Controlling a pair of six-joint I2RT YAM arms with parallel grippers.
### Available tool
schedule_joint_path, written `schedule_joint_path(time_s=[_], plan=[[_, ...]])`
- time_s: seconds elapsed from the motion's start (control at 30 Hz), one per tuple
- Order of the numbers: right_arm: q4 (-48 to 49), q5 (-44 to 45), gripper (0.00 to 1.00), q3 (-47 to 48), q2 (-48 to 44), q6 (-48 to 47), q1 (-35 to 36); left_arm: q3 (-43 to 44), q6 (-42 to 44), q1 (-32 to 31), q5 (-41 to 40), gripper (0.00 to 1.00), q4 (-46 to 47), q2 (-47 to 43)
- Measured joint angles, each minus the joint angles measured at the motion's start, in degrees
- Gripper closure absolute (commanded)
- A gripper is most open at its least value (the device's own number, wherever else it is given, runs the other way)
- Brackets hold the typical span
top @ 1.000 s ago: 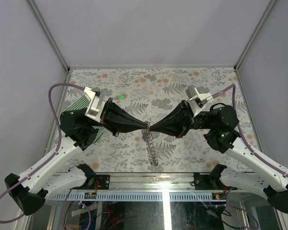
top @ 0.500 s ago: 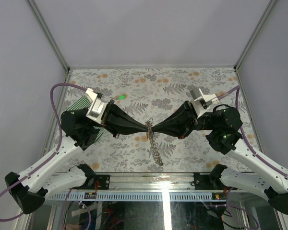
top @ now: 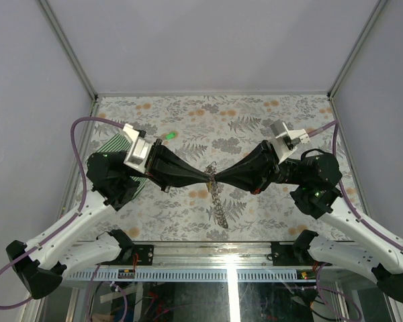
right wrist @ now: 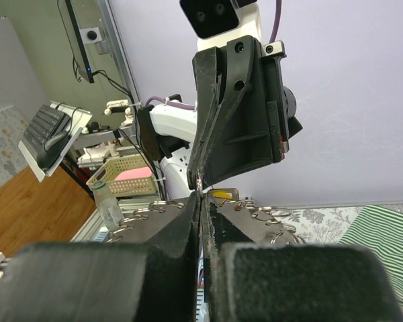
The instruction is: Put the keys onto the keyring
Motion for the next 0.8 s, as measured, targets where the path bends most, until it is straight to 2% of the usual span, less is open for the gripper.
schedule_joint_path(time_s=[0.37,0.6,0.8], plan=[[4.7,4.1,1.00,-2.2,-0.2,3.5,0.0,0.0,3.3,-0.5,-2.1,0.84,-4.3,-0.5],[5.5,5.2,1.00,-3.2,-1.4,2.2,0.0,0.0,4.2,-0.7,-3.8,0.82,-5.8,-1.7],[4.3,5.1,1.00,-3.2,-2.6,-1.5,0.0,0.0,4.1,-0.7,-7.4,0.69,-5.9,-2.6]])
